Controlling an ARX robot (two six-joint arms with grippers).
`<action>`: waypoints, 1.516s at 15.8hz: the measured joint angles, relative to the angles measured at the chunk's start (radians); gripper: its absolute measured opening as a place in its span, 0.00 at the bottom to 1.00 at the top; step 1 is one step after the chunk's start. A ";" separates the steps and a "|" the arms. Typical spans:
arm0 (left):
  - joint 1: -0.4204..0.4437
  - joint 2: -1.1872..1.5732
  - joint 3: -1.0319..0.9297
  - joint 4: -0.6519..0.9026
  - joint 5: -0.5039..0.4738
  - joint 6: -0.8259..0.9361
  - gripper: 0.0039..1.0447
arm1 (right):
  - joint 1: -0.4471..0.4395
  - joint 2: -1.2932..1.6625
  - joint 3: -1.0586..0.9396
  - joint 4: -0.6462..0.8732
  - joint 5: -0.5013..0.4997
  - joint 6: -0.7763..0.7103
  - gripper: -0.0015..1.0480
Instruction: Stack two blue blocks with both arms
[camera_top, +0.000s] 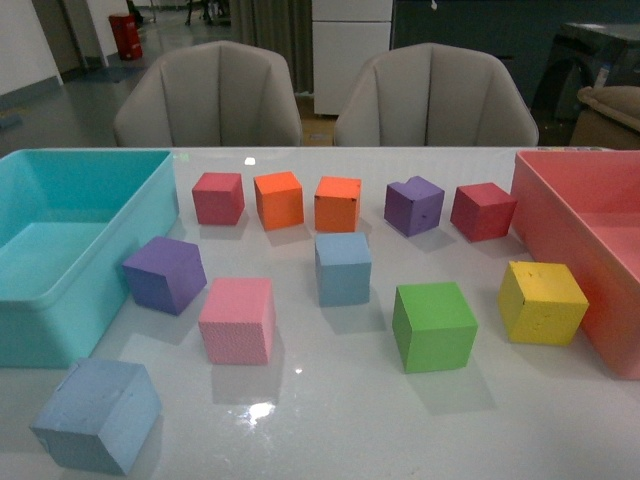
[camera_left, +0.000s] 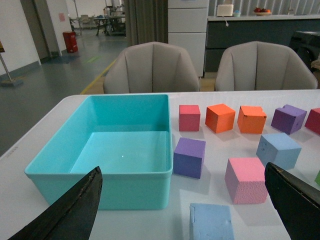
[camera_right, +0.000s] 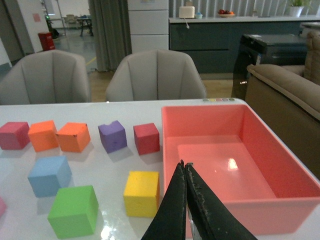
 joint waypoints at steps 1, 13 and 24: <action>0.000 0.000 0.000 0.000 0.001 0.000 0.94 | -0.002 -0.021 -0.018 -0.018 -0.002 0.000 0.02; 0.000 0.000 0.000 0.000 0.001 0.000 0.94 | 0.004 -0.257 -0.093 -0.156 -0.011 0.000 0.02; 0.000 0.000 0.000 0.000 0.000 0.000 0.94 | 0.004 -0.512 -0.092 -0.463 -0.012 0.000 0.02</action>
